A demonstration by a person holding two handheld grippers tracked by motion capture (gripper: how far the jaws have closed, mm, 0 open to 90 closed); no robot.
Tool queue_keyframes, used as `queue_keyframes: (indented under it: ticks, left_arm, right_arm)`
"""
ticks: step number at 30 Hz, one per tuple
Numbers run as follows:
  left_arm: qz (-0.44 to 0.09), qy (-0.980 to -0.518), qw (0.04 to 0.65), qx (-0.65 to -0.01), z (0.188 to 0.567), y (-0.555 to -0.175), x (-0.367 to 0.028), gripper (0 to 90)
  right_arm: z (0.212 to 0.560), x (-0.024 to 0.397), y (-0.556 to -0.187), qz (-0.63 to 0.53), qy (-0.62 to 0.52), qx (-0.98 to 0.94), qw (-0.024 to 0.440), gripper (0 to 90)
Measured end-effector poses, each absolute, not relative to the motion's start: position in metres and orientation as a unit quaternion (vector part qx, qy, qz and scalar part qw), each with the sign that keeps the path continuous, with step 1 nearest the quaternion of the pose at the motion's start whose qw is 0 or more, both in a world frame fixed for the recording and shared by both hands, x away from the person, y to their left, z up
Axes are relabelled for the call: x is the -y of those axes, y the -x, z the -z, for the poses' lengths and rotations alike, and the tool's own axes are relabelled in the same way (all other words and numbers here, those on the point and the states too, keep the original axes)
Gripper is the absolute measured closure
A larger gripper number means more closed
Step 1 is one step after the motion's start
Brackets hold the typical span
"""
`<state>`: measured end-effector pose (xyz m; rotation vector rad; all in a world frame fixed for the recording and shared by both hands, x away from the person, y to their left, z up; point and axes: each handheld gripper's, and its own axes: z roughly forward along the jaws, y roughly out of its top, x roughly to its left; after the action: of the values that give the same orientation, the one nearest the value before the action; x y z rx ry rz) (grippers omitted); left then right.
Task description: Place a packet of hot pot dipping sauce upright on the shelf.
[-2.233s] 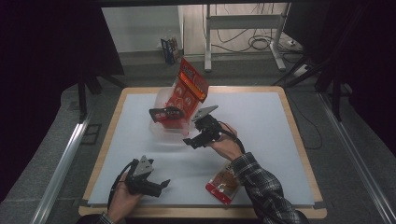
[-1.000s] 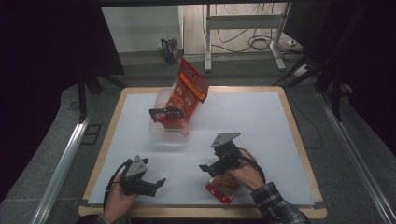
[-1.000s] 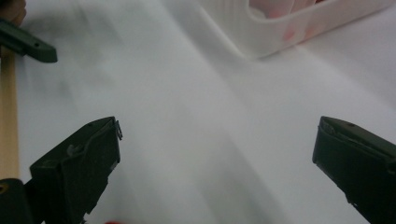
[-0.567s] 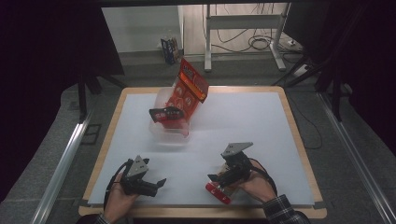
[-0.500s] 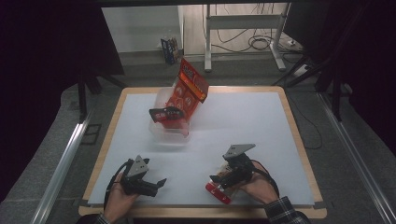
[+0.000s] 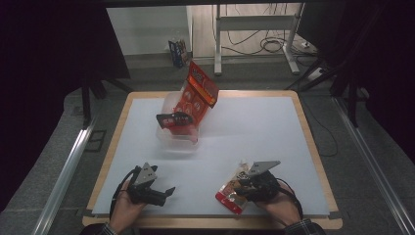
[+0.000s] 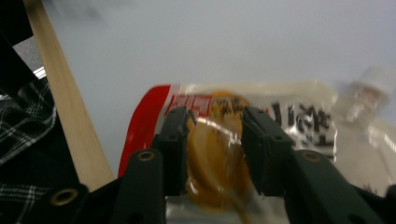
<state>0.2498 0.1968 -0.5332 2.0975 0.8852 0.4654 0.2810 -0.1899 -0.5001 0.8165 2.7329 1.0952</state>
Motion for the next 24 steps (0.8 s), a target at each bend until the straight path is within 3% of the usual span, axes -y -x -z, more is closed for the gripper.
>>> queue_keyframes:
  ticks: [9,24]
  left_arm:
    - [-0.185,-0.828,0.397,-0.349,0.533,-0.25,-0.196,1.8]
    - [-0.186,-0.833,0.391,-0.345,0.535,-0.252,-0.192,1.8]
  right_arm:
    - [0.509,0.202,-0.264,-0.327,-0.264,-0.907,0.024,88.0]
    - [0.516,0.191,-0.261,-0.306,-0.249,-0.918,0.049,88.6]
